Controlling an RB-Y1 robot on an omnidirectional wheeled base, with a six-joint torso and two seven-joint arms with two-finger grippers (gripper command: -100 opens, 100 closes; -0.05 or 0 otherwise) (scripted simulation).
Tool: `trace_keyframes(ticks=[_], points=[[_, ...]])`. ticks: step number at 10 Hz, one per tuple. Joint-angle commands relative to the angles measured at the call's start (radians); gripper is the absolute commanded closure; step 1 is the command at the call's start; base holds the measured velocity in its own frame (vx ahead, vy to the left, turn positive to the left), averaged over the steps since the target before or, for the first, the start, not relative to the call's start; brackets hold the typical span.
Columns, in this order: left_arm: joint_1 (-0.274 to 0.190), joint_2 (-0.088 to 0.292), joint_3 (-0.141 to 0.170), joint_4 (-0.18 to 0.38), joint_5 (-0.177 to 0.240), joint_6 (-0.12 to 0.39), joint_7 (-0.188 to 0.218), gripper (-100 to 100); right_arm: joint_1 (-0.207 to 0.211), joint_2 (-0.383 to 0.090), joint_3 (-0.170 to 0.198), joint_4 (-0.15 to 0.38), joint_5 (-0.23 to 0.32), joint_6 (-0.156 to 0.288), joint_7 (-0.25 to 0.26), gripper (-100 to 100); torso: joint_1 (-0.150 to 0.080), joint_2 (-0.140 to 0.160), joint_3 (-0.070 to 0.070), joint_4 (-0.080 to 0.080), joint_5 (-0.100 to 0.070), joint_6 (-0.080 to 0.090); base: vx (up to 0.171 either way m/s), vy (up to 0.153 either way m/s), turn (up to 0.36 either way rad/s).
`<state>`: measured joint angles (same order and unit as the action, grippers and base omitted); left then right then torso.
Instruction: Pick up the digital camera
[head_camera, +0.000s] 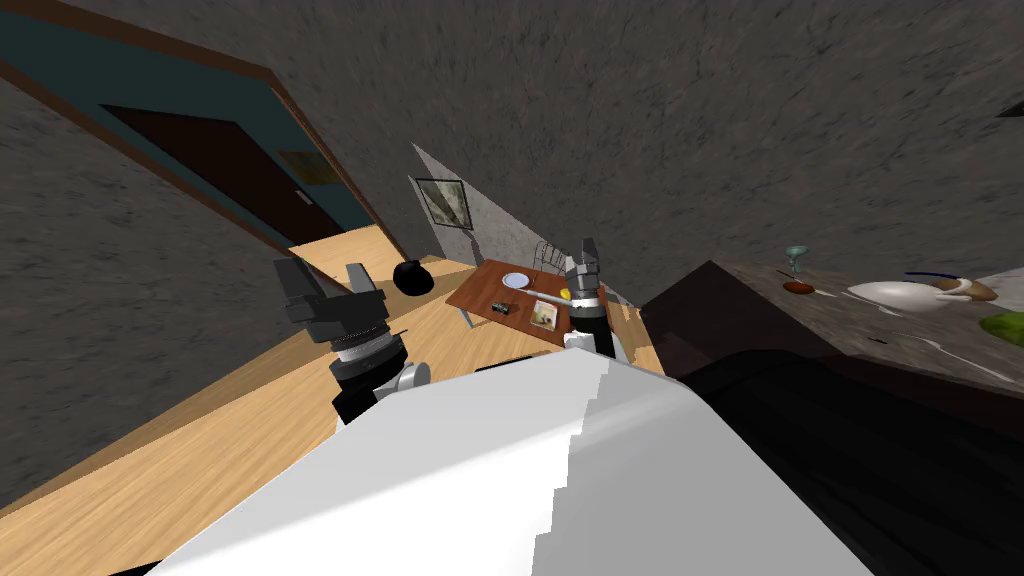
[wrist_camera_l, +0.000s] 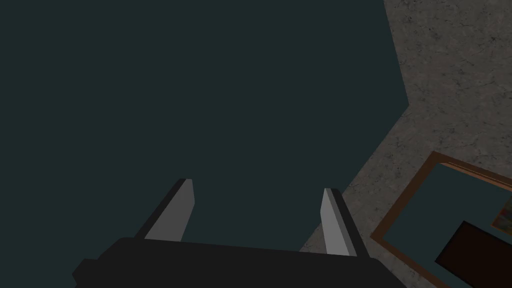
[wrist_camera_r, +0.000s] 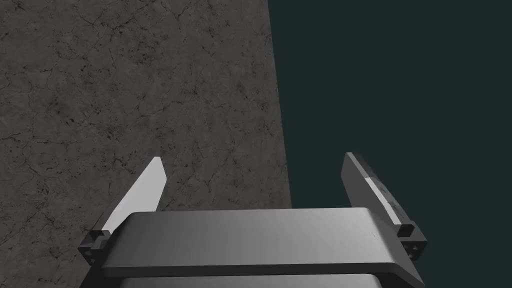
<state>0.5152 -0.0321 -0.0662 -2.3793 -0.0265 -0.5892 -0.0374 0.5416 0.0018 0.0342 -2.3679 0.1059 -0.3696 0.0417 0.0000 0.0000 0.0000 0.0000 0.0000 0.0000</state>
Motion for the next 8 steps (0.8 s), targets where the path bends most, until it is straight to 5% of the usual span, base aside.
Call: trace_keyframes(ticks=[1, 8], points=[[0.0, 0.0, 0.0, 0.0, 0.0, 0.0, 0.0, 0, 0.011, -0.038, 0.014, 0.019, 0.021, 0.0, 0.006, -100, 0.0, 0.0, 0.0, 0.0, 0.0, 0.0, 0.001, 0.008, 0.149], [0.0, 0.0, 0.0, 0.0, 0.0, 0.0, 0.0, 0, 0.06, -0.183, 0.096, 0.162, 0.118, -0.005, 0.032, -100, -0.002, 0.0, 0.0, 0.0, 0.0, 0.0, 0.004, -0.008, 0.143]])
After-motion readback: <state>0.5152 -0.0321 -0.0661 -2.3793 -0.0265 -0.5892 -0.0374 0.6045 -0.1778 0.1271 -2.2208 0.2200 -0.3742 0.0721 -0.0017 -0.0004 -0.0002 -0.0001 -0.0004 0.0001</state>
